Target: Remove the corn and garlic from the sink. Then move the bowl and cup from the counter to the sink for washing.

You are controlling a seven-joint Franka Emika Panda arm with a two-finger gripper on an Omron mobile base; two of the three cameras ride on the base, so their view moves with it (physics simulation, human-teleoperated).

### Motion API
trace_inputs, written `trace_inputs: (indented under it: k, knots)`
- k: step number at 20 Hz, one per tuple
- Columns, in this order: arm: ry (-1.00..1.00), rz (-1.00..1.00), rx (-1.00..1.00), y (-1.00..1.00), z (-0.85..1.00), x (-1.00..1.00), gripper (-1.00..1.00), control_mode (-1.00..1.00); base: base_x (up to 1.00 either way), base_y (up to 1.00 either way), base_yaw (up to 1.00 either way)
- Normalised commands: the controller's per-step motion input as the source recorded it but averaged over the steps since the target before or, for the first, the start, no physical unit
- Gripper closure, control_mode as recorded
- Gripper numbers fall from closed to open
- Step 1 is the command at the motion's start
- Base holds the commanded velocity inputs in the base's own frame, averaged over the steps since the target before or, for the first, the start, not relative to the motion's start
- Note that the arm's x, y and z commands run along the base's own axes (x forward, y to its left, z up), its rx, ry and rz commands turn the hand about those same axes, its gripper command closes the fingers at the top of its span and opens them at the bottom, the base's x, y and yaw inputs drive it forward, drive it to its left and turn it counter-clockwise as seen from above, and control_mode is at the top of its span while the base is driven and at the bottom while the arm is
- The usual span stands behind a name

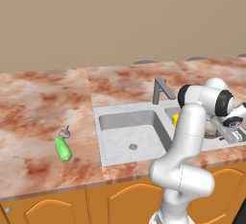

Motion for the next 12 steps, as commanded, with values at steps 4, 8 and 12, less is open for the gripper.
trace_inputs:
  k: [4, 8, 12]
  knots:
    - [0.00, 0.03, 0.00, 0.12, -0.21, 0.03, 1.00, -1.00, 0.00, 0.00, 0.00]
    - [0.00, 0.02, 0.00, 0.11, -0.23, 0.05, 1.00, -1.00, 0.00, 0.00, 0.00]
    - [0.00, 0.01, 0.00, 0.10, -0.22, 0.04, 1.00, -1.00, 0.00, 0.00, 0.00]
